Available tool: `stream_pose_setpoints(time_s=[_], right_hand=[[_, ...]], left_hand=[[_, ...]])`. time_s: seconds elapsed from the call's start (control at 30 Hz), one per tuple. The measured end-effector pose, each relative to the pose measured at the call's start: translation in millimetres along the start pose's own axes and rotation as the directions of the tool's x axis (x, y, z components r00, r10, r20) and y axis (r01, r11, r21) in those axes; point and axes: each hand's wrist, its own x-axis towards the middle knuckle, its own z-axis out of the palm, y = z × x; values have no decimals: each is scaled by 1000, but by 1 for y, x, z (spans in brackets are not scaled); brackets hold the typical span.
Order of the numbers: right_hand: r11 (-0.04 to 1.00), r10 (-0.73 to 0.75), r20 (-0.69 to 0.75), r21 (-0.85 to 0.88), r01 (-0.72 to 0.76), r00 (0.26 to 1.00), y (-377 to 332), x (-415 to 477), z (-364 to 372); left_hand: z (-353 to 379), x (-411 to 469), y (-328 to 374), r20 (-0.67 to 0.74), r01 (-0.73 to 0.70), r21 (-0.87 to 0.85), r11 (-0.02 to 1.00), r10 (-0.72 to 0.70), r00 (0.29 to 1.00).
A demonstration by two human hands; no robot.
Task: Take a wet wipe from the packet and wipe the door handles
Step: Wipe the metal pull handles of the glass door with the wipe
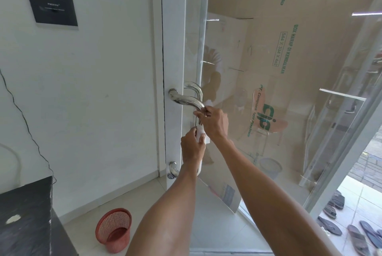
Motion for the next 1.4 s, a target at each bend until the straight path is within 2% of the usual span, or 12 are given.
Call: stream_pose_setpoints(time_s=[0.13, 0.4, 0.53, 0.63, 0.8, 0.93, 1.4], right_hand=[[999, -29, 6, -17, 29, 1000, 3, 6, 1], [997, -64, -1, -39, 64, 998, 10, 10, 4], [996, -73, -5, -59, 72, 997, 11, 12, 4], [994, -90, -13, -70, 89, 996, 12, 13, 4], [991, -105, -17, -83, 104, 994, 14, 16, 6], [992, -102, -21, -82, 100, 995, 13, 18, 8], [990, -127, -37, -64, 125, 991, 15, 20, 11]], left_hand=[[9, 2, -9, -21, 3, 12, 1000, -2, 1000], [30, -17, -54, 39, 23, 87, 996, -26, 999], [37, -23, -67, 90, 99, 148, 984, -113, 990], [38, -23, -72, 118, 140, 117, 983, -153, 981], [23, -13, -53, 23, 46, -8, 999, -46, 999], [26, -10, -51, -21, -2, 14, 1000, 2, 1000], [49, -23, -89, 62, 62, 103, 993, -69, 996]])
